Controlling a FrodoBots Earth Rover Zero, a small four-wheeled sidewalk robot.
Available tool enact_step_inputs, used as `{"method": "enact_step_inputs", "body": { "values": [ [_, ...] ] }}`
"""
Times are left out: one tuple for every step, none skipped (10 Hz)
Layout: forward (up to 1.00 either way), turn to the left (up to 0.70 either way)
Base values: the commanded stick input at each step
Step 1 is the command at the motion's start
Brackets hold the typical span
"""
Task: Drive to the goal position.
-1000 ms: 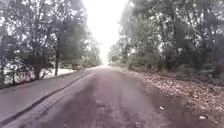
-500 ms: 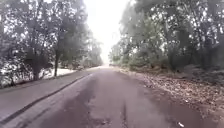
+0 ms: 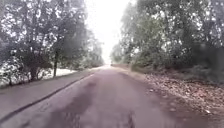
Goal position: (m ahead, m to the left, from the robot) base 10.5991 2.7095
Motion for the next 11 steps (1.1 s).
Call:
{"method": "enact_step_inputs", "body": {
  "values": [
    [0.85, 0.0],
    [0.85, 0.0],
    [0.85, 0.0],
    [0.85, 0.0],
    [0.85, 0.0],
    [0.85, 0.0],
    [0.85, 0.0],
    [0.85, 0.0],
    [0.85, 0.0],
    [0.85, 0.0],
    [0.85, -0.09]
  ]
}}
